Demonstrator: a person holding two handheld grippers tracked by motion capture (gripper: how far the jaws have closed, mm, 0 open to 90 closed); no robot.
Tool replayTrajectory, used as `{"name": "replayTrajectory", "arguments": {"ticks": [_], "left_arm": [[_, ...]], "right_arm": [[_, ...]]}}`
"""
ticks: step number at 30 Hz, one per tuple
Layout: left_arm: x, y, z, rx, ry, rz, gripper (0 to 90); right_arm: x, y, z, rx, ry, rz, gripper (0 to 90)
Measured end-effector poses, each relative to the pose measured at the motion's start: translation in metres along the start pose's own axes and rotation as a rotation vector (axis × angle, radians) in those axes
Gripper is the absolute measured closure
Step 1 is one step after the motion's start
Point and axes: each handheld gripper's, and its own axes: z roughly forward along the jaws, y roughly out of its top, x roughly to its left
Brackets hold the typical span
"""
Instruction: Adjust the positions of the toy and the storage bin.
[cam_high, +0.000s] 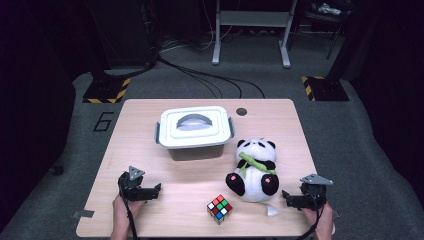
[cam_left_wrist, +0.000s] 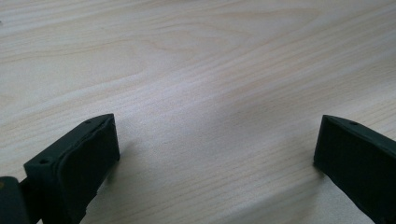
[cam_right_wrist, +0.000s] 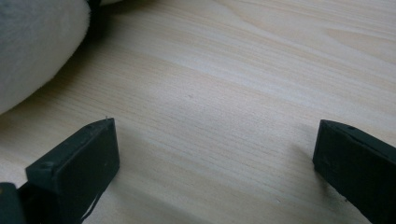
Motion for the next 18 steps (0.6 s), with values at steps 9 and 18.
{"name": "replayTrajectory", "arguments": {"ticks": [9,18], "left_arm": [[0.0000,0.0000,0.0000,0.000,0.000,-0.001,0.0],[-0.0001,0.0002,-0.0006,0.006,-0.002,0.002,0.0]], "right_arm": [[0.0004,-0.0001,-0.0001,0.000,0.001,0.001,0.0],[0.0005,-0.0002,-0.0001,0.000,0.000,0.004,0.0]]}}
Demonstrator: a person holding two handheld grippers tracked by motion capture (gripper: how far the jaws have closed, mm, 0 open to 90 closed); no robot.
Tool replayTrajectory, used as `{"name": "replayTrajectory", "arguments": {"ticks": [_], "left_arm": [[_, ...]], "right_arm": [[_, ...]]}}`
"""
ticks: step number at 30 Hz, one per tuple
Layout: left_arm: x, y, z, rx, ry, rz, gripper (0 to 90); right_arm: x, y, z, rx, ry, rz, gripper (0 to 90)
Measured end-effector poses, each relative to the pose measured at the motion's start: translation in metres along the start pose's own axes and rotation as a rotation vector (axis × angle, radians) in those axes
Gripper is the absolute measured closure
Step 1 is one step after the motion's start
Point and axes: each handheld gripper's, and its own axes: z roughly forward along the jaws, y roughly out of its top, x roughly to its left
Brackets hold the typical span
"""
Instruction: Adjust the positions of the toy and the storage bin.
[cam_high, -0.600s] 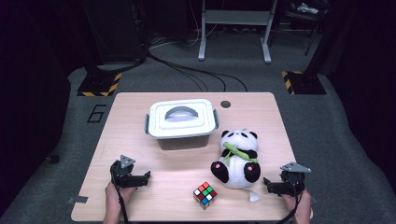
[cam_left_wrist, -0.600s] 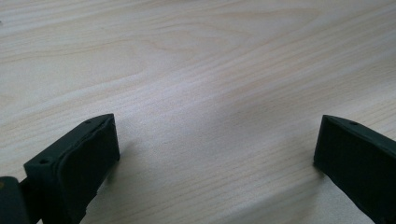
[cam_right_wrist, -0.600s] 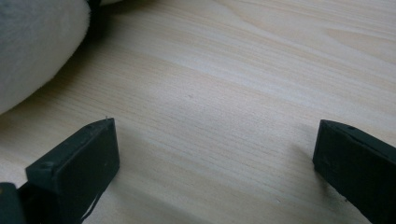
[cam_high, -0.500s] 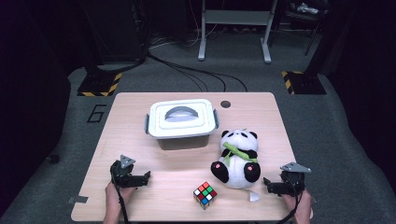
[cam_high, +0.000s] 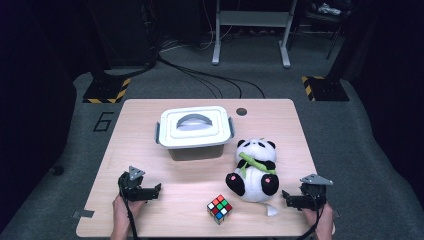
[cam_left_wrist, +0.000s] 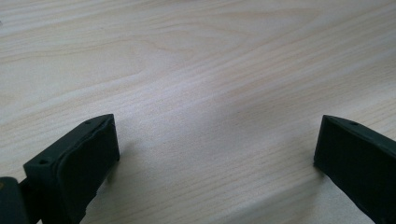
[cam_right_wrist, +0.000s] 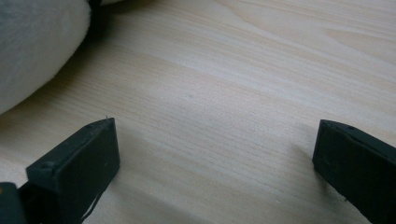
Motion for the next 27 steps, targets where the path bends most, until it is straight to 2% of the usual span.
{"name": "replayTrajectory", "arguments": {"ticks": [9,16,21,27], "left_arm": [[0.001,0.000,0.000,-0.002,-0.005,0.013,0.0],[0.003,0.005,-0.013,-0.034,-0.044,0.008,0.0],[-0.009,0.010,-0.029,-0.082,-0.070,0.030,0.0],[-0.023,0.018,-0.039,-0.110,-0.115,0.062,0.0]], "right_arm": [[0.000,0.000,0.000,0.000,0.000,-0.001,0.0],[0.000,0.000,0.000,-0.002,-0.001,0.002,0.0],[0.000,0.000,0.000,-0.002,0.000,0.000,0.0],[0.000,0.000,0.000,-0.003,-0.001,0.002,0.0]]}}
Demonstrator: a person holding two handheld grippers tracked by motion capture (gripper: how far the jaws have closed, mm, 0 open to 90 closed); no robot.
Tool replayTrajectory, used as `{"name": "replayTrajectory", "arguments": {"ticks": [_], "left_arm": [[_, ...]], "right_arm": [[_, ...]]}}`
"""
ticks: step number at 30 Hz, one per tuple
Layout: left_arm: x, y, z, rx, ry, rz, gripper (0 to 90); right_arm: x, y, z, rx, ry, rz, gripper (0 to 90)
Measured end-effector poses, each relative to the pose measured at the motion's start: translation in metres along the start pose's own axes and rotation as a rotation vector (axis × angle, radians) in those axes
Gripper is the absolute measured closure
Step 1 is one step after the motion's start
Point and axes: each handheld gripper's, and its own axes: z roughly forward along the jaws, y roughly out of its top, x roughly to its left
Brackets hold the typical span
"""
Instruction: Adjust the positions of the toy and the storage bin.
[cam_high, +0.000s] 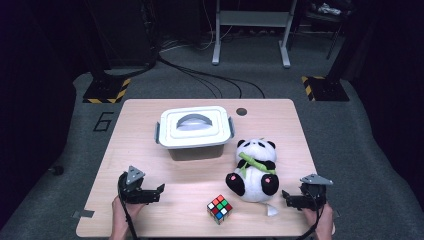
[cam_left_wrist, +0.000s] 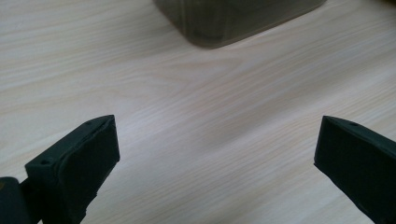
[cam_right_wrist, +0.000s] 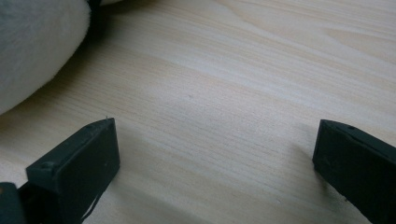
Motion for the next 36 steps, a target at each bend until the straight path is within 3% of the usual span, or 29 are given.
{"name": "replayTrajectory", "arguments": {"ticks": [10,14,22,26,36], "left_arm": [[-0.025,0.012,-0.007,-0.015,-0.062,0.051,0.0],[-0.035,0.013,-0.005,-0.013,-0.086,0.060,0.0],[-0.068,0.012,-0.002,-0.015,-0.153,0.125,0.0],[-0.076,0.013,0.003,-0.010,-0.174,0.138,0.0],[-0.114,0.020,0.009,-0.009,-0.281,0.188,0.0]], "right_arm": [[0.000,0.000,0.000,-0.002,-0.004,-0.007,0.0],[0.000,0.000,0.000,-0.001,-0.003,0.003,0.0],[0.000,0.000,0.000,0.002,-0.001,0.001,0.0],[0.000,0.000,0.000,0.001,-0.004,0.004,0.0],[0.000,0.000,0.000,0.001,-0.004,-0.001,0.0]]}}
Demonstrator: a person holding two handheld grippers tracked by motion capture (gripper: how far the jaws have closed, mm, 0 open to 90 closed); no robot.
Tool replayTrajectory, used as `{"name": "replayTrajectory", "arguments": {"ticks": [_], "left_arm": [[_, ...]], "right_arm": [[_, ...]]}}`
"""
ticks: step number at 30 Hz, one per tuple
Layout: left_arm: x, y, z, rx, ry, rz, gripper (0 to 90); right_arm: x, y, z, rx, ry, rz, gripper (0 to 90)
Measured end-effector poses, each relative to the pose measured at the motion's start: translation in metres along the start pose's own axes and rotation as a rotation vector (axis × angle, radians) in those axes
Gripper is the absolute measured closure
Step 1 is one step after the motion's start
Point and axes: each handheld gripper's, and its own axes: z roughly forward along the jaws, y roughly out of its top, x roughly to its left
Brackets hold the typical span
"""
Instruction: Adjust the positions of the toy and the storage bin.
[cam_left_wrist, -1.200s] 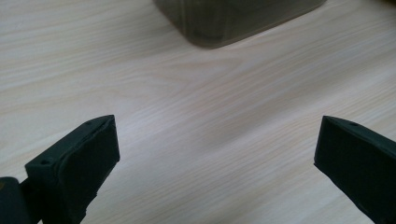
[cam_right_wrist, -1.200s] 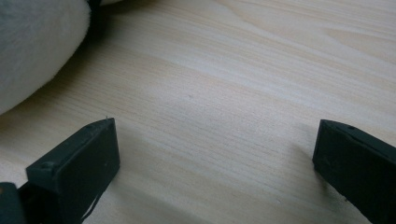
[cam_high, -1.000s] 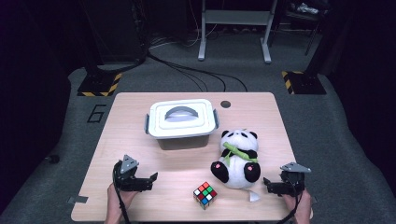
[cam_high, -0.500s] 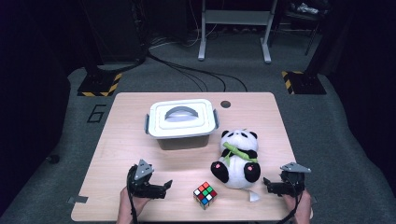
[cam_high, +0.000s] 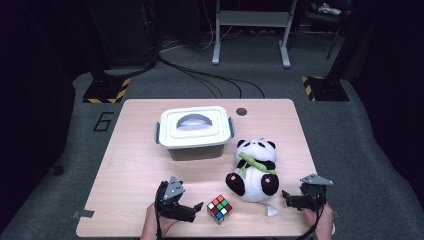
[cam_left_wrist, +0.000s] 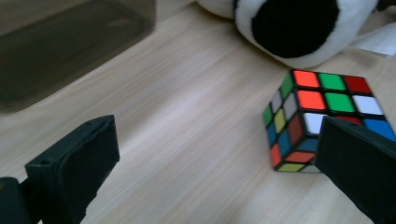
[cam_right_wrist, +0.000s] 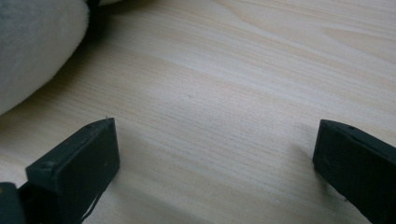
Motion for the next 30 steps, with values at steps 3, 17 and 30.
{"name": "replayTrajectory", "arguments": {"ticks": [3,17,30], "left_arm": [[-0.011,0.003,0.006,0.006,-0.038,0.016,0.0],[-0.049,0.005,0.041,0.086,-0.130,0.087,0.0],[-0.053,-0.003,0.057,0.105,-0.075,0.104,0.2]], "right_arm": [[0.000,0.000,0.000,0.000,0.000,-0.001,0.0],[0.000,0.000,0.000,0.000,0.001,0.002,0.0],[0.000,0.000,0.000,0.001,-0.001,-0.003,0.0]]}}
